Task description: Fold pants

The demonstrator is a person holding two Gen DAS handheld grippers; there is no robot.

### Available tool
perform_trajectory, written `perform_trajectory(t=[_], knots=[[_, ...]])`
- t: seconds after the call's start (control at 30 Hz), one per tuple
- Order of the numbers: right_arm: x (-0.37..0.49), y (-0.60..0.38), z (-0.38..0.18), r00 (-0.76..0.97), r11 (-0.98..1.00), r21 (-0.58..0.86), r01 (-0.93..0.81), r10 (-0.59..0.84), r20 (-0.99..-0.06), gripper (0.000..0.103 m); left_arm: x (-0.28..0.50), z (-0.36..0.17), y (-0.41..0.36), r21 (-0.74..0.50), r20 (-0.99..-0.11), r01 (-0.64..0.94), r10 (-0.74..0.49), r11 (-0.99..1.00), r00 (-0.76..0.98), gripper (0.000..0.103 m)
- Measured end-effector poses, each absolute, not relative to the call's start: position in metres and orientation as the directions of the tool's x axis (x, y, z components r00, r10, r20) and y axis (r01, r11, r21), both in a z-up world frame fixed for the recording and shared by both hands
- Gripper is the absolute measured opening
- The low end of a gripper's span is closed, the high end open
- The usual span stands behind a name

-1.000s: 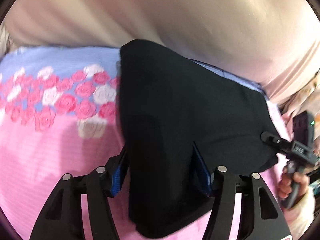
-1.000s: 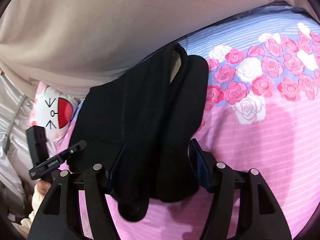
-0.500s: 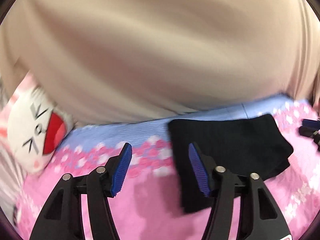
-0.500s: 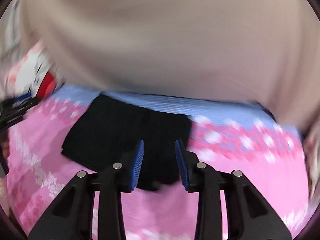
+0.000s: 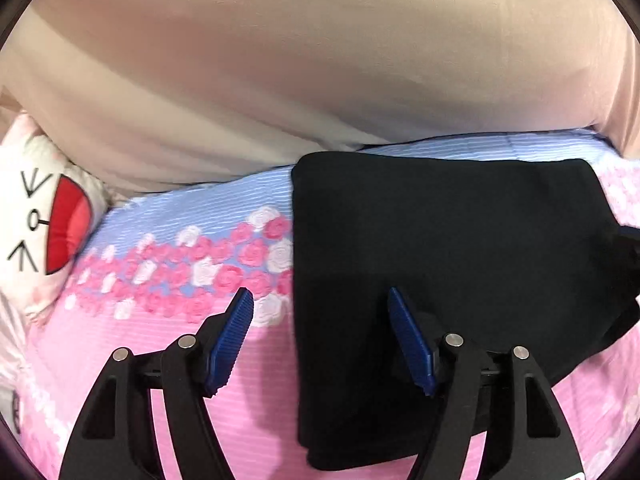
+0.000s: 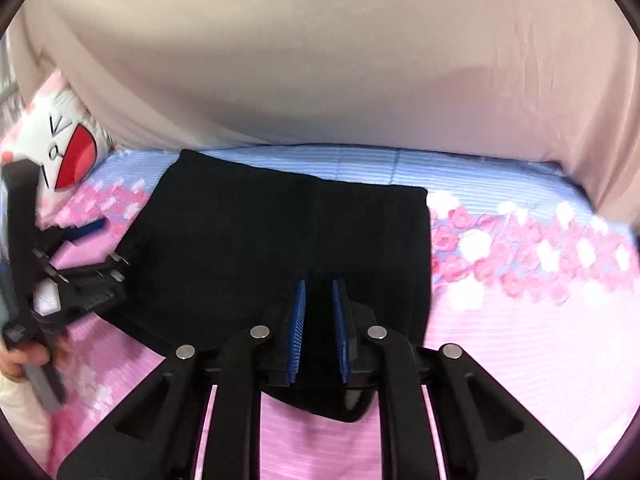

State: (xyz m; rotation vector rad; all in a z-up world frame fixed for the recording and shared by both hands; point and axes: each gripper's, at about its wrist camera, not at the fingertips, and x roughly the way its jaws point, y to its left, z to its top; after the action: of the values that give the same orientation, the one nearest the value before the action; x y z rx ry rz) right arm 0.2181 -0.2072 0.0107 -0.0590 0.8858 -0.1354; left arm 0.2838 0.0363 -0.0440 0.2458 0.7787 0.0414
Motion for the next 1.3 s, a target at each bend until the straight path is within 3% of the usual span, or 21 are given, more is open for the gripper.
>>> perform_trajectory(t=[0.2, 0.33, 0.5, 0.63, 1.3], knots=[[0.182, -0.213, 0.026, 0.677, 0.992, -0.016, 0.128, -0.099, -0.729, 0.015, 0.269, -0.048, 0.043, 0.168, -0.713, 0.056, 0.082, 0.984, 0.696, 0.067], [0.192, -0.207, -0.001, 0.619, 0.984, -0.132, 0.120, -0.178, -0.765, 0.013, 0.262, -0.048, 0.040, 0.137, -0.721, 0.062, 0.057, 0.989, 0.691, 0.067], [0.186, -0.231, -0.001, 0.642, 0.984, 0.054, 0.168, -0.068, -0.764, 0.010, 0.258, -0.064, 0.042, 0.134, -0.751, 0.051, 0.068, 0.990, 0.657, 0.068], [0.168, -0.218, 0.021, 0.668, 0.985, 0.026, 0.170, -0.096, -0.738, 0.015, 0.248, -0.056, 0.046, 0.133, -0.735, 0.034, 0.076, 0.991, 0.673, 0.068], [0.104, -0.180, 0.063, 0.760, 0.981, 0.040, 0.190, -0.121, -0.638, 0.015, 0.181, -0.002, 0.027, 0.153, -0.630, 0.046, 0.061, 0.987, 0.775, 0.068]])
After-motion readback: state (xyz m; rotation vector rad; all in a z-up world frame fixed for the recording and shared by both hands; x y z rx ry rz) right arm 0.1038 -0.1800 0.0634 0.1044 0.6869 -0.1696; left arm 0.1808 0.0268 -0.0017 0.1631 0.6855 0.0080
